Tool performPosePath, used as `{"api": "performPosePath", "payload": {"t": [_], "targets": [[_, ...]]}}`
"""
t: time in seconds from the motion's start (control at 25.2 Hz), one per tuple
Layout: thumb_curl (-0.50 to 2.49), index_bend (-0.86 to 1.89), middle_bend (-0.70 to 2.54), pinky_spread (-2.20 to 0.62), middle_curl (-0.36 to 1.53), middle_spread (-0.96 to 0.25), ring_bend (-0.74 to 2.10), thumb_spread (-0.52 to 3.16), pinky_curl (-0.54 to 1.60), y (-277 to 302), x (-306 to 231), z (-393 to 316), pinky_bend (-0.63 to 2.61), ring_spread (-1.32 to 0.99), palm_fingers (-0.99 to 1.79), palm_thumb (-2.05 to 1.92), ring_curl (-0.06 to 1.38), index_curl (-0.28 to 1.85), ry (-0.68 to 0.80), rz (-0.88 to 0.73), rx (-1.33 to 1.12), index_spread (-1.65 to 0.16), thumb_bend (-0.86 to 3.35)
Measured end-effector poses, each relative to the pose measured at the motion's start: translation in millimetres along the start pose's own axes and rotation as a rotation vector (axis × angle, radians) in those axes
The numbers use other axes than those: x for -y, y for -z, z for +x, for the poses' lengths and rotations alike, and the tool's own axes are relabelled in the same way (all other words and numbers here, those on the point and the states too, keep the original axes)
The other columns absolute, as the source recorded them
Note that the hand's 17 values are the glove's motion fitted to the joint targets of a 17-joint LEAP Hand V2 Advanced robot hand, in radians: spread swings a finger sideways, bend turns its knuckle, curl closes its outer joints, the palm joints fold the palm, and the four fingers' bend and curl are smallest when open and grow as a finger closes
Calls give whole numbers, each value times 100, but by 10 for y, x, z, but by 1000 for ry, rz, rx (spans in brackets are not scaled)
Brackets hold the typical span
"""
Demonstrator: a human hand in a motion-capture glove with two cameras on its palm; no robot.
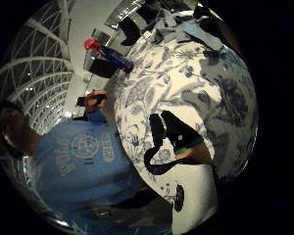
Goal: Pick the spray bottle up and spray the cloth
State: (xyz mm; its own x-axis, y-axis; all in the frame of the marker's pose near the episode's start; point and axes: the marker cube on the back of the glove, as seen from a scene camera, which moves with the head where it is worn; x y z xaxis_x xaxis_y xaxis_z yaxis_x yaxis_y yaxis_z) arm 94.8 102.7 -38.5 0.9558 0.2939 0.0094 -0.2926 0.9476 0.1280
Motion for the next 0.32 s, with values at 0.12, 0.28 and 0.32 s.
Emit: {"api": "performPosePath", "payload": {"t": [0.12,0.28,0.32], "targets": [[40,22,34,21,41,-4,49,103,33,8,-151,127,24,1,56,69,32,20,-30,3,-36,-36,-2],[39,20,33,21,41,-4,46,103,32,16,-223,196,20,1,58,70,32,23,-50,-3,-45,-34,-2],[39,20,32,21,41,-4,45,103,32,17,-225,201,20,1,58,70,32,24,-53,-5,-44,-34,-2]]}}
